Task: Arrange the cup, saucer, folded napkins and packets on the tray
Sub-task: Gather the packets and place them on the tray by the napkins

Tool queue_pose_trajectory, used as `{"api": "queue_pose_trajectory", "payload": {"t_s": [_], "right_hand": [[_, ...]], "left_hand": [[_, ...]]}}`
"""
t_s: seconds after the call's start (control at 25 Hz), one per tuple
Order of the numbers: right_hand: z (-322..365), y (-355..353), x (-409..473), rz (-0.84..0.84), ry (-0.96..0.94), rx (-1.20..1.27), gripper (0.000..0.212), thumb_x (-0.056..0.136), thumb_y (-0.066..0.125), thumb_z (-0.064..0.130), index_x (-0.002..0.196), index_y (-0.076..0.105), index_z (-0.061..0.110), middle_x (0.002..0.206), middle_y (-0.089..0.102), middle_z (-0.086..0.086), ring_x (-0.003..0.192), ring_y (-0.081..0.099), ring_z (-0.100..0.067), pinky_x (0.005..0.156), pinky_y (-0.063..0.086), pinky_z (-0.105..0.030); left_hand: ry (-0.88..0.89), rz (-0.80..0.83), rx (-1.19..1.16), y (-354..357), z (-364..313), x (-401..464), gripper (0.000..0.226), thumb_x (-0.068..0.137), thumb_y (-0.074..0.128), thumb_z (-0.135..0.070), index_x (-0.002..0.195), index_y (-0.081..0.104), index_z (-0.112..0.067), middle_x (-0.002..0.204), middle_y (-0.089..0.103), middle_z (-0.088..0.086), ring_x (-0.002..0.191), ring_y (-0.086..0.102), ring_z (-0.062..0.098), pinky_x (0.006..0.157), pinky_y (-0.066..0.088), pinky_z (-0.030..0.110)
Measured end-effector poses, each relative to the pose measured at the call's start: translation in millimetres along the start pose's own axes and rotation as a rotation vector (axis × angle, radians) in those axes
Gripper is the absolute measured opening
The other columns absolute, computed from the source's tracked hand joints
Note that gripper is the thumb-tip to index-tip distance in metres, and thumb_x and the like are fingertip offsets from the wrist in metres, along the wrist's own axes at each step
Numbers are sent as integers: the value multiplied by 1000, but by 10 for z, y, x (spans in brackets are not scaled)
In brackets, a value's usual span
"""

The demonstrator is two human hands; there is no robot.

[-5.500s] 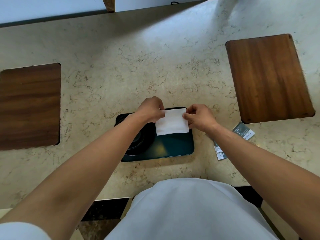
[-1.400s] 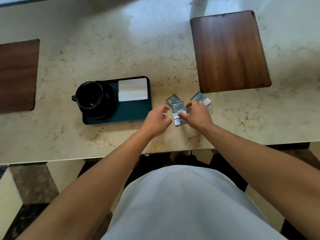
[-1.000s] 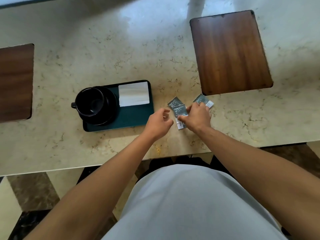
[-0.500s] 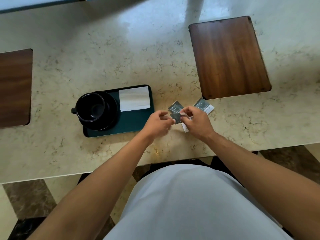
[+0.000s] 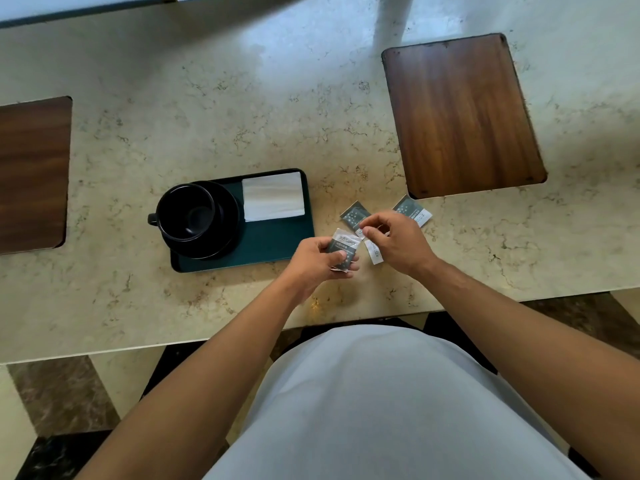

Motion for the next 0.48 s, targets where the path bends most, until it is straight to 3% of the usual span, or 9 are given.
{"api": "queue_pose_trajectory", "payload": {"t_s": [0.08,0.24,0.36,0.48], "right_hand": [[-135,-37,9,-38,29,-131,19,97,65,11,112,75,16,106,61,3,90,59,-10,86,52,-26],[-316,12,-143,40,-28,-316,33,94,64,3,126,70,12,123,59,-6,121,50,-21,107,47,-37],[-328,37,-259,31,-74,-384,47,92,68,5,138,62,13,129,59,-9,121,48,-26,107,46,-41],[-376,44,-280,17,16,-429,58,90,74,16,145,56,18,127,55,-10,120,47,-25,105,45,-39]], "left_hand": [[-31,-54,-67,-25,84,-14,15,101,58,0,114,66,-4,100,80,14,93,78,30,75,65,38],[-69,-106,-114,-37,216,-24,21,100,59,0,120,65,-1,100,80,9,93,78,27,75,64,35],[-99,-157,-153,-57,267,-11,23,101,54,6,120,64,0,104,78,14,90,79,27,75,65,36],[-129,-189,-163,-66,323,3,26,101,48,11,120,63,2,108,75,19,91,78,28,75,65,35]]}}
Point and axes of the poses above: each hand's wrist, its own x-axis towards the middle knuckle, its own y-axis out of the palm, z = x × y, the point moved 6 cm from there along x, towards the middle knuckle
